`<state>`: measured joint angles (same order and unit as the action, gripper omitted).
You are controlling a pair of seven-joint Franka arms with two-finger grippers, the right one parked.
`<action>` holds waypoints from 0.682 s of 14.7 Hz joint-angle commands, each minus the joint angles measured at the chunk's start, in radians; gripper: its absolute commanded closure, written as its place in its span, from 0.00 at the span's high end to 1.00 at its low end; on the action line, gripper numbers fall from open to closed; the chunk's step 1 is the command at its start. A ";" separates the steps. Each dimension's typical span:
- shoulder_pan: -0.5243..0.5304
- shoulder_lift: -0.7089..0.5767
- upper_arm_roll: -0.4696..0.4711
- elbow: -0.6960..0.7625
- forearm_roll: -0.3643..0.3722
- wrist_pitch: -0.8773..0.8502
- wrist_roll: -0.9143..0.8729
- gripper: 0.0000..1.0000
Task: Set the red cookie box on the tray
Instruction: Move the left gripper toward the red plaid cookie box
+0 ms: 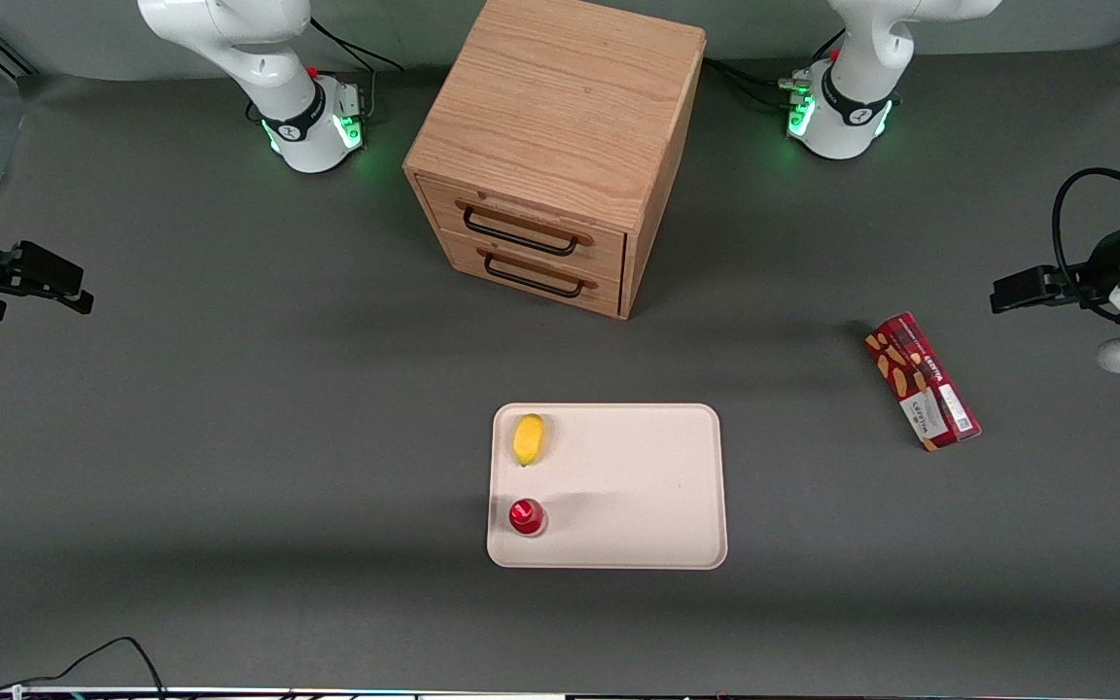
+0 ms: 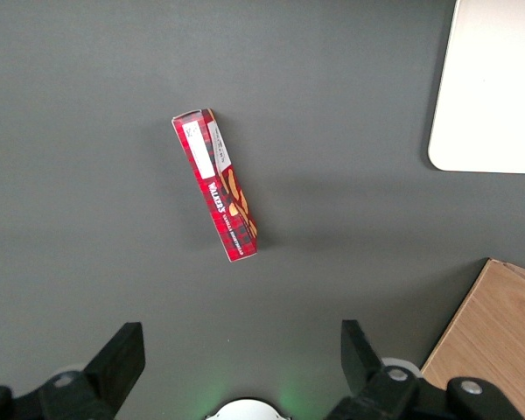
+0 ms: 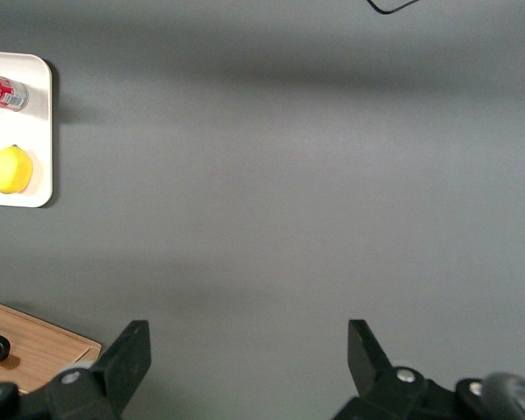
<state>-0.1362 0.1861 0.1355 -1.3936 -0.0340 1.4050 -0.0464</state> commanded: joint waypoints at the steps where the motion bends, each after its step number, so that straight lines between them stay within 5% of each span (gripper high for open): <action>1: -0.023 0.001 0.029 0.024 -0.006 -0.029 0.008 1.00; 10: -0.026 0.007 0.064 -0.023 -0.007 0.003 0.031 1.00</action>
<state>-0.1406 0.1892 0.1800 -1.3931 -0.0366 1.4027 -0.0300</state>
